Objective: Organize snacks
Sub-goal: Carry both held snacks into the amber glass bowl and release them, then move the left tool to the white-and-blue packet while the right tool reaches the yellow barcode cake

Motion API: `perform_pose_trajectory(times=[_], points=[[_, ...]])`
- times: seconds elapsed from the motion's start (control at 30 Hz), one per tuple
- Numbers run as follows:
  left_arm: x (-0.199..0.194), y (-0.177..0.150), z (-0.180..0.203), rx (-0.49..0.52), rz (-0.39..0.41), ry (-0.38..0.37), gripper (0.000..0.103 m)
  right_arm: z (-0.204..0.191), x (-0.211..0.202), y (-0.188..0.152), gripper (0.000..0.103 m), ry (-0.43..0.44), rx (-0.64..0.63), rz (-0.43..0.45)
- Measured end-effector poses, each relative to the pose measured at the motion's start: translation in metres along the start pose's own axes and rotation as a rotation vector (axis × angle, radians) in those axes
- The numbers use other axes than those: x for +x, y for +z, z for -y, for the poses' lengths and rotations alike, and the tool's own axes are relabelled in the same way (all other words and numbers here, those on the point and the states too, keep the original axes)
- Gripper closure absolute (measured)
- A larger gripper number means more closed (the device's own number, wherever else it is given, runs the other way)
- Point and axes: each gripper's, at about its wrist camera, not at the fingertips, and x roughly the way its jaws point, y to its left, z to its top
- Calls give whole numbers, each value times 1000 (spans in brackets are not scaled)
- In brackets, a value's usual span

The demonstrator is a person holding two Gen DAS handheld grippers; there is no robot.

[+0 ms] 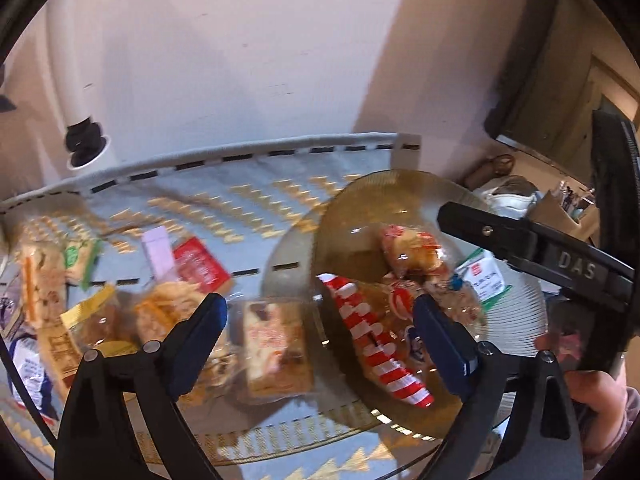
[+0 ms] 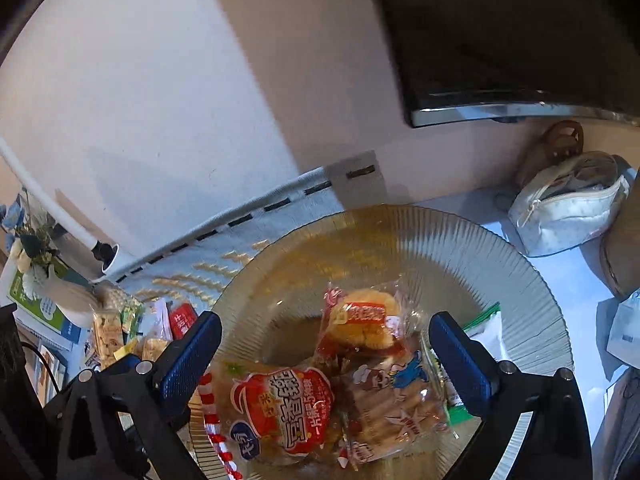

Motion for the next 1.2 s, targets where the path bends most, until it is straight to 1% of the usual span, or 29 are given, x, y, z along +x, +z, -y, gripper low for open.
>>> perform_pose_trajectory(times=[0.17, 0.33, 0.5, 0.63, 0.7, 0.83, 1.0, 1.1, 1.2], points=[[-7, 2, -14, -8, -4, 31, 9, -28, -8, 0, 0, -2, -42, 9], [-31, 3, -38, -16, 34, 69, 9, -68, -22, -1, 0, 35, -89, 30], [-60, 3, -79, -49, 73, 124, 9, -114, -31, -10, 0, 80, -140, 58], [-82, -2, -119, -74, 91, 186, 9, -148, -29, -23, 0, 138, -162, 70], [-93, -7, -143, -89, 99, 223, 9, -163, -26, -30, 0, 161, -173, 74], [-106, -21, -185, -129, 101, 268, 9, -191, -20, -44, 0, 195, -203, 88], [-115, -42, -225, -161, 103, 317, 9, -214, -12, -64, 0, 244, -205, 107], [-115, -55, -249, -188, 90, 334, 9, -230, -5, -79, 0, 279, -233, 110], [-109, -68, -268, -222, 77, 328, 9, -247, 4, -96, 0, 277, -296, 120]])
